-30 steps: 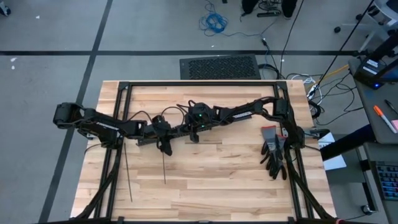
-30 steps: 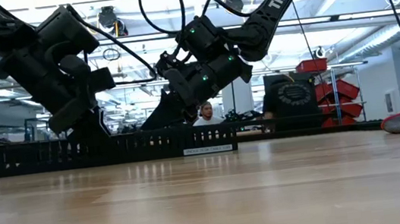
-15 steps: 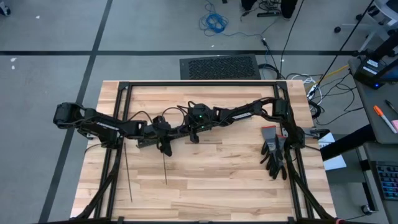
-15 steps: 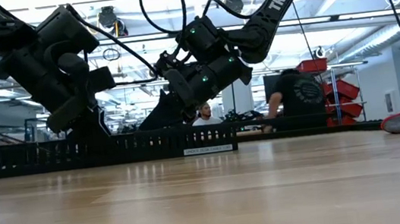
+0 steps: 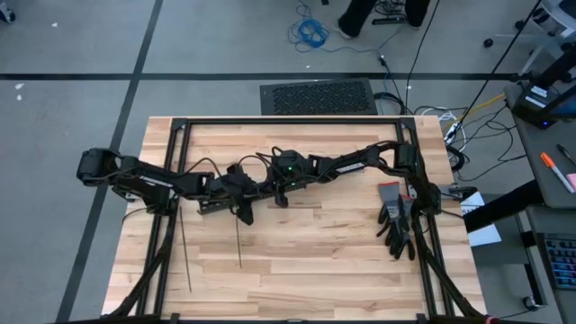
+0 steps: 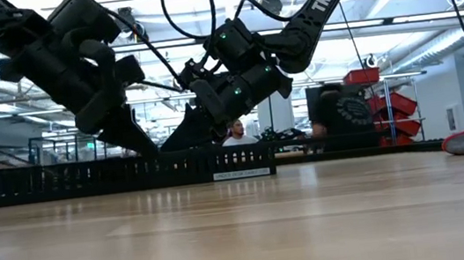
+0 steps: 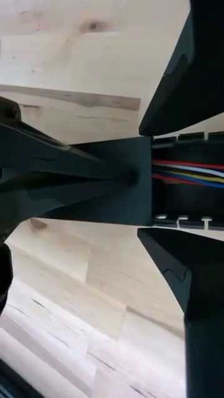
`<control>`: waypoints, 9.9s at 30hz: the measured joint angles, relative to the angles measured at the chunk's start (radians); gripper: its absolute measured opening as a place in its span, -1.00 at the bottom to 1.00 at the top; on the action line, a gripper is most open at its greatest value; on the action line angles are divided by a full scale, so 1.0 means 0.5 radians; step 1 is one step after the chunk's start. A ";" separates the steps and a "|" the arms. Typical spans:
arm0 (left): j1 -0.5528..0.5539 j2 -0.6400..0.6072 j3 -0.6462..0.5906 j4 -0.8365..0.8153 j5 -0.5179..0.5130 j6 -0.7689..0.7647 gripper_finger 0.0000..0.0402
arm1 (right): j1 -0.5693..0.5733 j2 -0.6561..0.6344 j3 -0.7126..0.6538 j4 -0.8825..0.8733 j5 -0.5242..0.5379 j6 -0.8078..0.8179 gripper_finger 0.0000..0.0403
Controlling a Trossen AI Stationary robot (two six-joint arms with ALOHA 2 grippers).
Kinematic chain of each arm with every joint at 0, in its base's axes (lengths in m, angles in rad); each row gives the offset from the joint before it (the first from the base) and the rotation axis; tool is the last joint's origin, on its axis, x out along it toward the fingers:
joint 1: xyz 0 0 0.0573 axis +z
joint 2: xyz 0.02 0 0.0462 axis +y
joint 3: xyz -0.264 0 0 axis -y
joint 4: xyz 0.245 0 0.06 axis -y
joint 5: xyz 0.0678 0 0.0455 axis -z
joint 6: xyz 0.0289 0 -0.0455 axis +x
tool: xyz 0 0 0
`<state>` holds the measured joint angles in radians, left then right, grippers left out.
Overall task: Ziptie cables
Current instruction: Close the black cable duct with the cable duct cover
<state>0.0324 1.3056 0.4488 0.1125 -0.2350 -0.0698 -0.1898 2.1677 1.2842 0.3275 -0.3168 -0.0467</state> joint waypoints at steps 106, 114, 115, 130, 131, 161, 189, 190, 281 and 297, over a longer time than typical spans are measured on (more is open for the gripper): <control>-0.003 0.165 0.063 -0.272 0.070 -0.108 0.17 | 0.029 0.085 0.123 0.041 0.018 0.016 -1.00; -0.003 0.167 0.064 -0.248 0.071 -0.109 0.17 | 0.036 0.017 0.121 0.050 0.022 -0.061 -1.00; -0.003 0.167 0.063 -0.249 0.071 -0.109 0.17 | 0.036 -0.007 0.121 0.051 0.022 -0.080 -1.00; -0.004 0.167 0.063 -0.251 0.060 -0.108 0.17 | 0.028 -0.179 0.126 -0.594 0.225 -0.198 -1.00; -0.004 0.167 0.063 -0.248 0.058 -0.106 0.17 | 0.029 -0.169 0.126 -0.575 0.222 -0.196 -1.00; 0.003 0.150 0.135 -0.345 0.040 -0.005 0.17 | 0.028 -0.014 0.132 -0.291 0.146 -0.133 -1.00; 0.093 0.094 0.178 -0.526 0.279 -0.174 0.58 | 0.031 -0.014 0.132 -0.345 0.150 -0.125 -1.00; 0.092 0.082 0.195 -0.573 0.250 -0.165 0.58 | 0.031 -0.014 0.132 -0.347 0.150 -0.122 -1.00; 0.195 0.026 -0.677 1.040 0.391 0.104 0.20 | 0.042 -0.014 0.130 -0.397 0.163 -0.034 -1.00; 0.195 0.026 -0.677 1.058 0.378 0.098 0.12 | 0.053 0.055 0.135 -0.203 0.117 -0.038 -1.00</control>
<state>0.1299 1.3186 0.1104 0.6415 -0.0460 -0.0207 -0.1635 2.1954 1.3519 0.2258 -0.2583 -0.0656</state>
